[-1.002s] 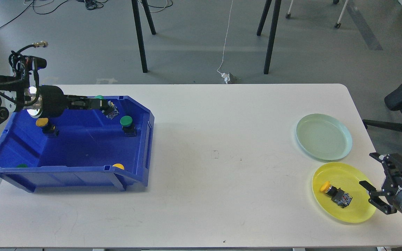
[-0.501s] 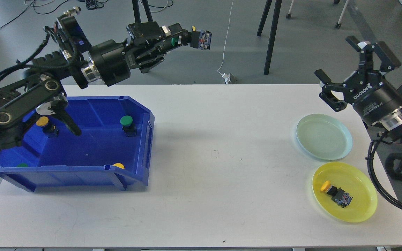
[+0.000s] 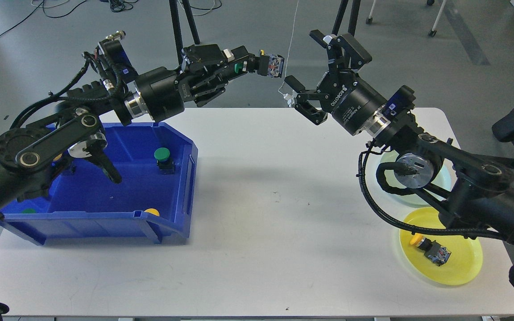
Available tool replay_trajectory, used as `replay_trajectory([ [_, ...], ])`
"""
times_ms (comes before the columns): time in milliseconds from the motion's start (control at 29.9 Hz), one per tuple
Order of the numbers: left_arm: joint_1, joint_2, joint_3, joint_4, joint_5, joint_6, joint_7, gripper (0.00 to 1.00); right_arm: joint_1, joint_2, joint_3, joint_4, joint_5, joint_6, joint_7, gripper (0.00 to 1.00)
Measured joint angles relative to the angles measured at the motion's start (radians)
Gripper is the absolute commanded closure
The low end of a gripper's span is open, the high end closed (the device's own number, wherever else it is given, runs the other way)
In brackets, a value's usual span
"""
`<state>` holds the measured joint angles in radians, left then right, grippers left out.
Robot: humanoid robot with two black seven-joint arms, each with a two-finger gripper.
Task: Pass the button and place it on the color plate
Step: 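Grasp the green button with the right gripper, release the left gripper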
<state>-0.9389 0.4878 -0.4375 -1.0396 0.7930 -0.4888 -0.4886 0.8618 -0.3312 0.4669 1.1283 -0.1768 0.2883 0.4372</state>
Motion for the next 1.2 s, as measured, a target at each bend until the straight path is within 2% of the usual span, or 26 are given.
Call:
replay_trajectory([
  [434, 0.0, 0.0, 0.0, 0.0, -0.001, 0.0, 0.0, 0.95, 0.033, 0.028, -0.072, 0.004, 0.049, 0.001, -0.012, 0.01],
  [601, 0.0, 0.0, 0.0, 0.001, -0.001, 0.0, 0.0, 0.95, 0.042, 0.029, -0.074, 0.001, 0.051, -0.001, -0.022, 0.06],
  [668, 0.0, 0.0, 0.0, 0.001, 0.0, 0.0, 0.0, 0.95, 0.043, 0.029, -0.074, 0.001, 0.051, -0.001, -0.023, 0.14],
  [701, 0.0, 0.0, 0.0, 0.001, 0.0, 0.0, 0.0, 0.95, 0.044, 0.03, -0.074, 0.001, 0.051, -0.001, -0.023, 0.22],
  [802, 0.0, 0.0, 0.0, 0.001, 0.0, 0.0, 0.0, 0.95, 0.044, 0.034, -0.073, 0.003, 0.051, -0.001, -0.024, 0.62],
  [835, 0.0, 0.0, 0.0, 0.001, 0.0, 0.0, 0.0, 0.95, 0.044, 0.035, -0.073, 0.004, 0.051, 0.001, -0.025, 0.71],
  [902, 0.0, 0.0, 0.0, 0.001, 0.0, 0.0, 0.0, 0.95, 0.045, 0.035, -0.073, 0.007, 0.051, 0.005, -0.033, 0.95],
  [935, 0.0, 0.0, 0.0, 0.001, 0.0, 0.0, 0.0, 0.95, 0.049, 0.035, -0.073, 0.008, 0.05, 0.007, -0.042, 0.99],
  [1102, 0.001, 0.002, 0.002, 0.0, 0.005, 0.0, 0.0, 0.93, 0.064, 0.042, -0.074, 0.004, 0.05, -0.008, -0.075, 0.99],
  [1169, 0.001, 0.002, 0.003, 0.0, 0.006, 0.0, 0.0, 0.86, 0.065, 0.042, -0.074, 0.007, 0.051, -0.012, -0.077, 0.99],
  [1203, 0.001, 0.002, 0.003, 0.0, 0.006, 0.0, 0.0, 0.75, 0.065, 0.041, -0.074, 0.009, 0.051, -0.014, -0.078, 0.99],
])
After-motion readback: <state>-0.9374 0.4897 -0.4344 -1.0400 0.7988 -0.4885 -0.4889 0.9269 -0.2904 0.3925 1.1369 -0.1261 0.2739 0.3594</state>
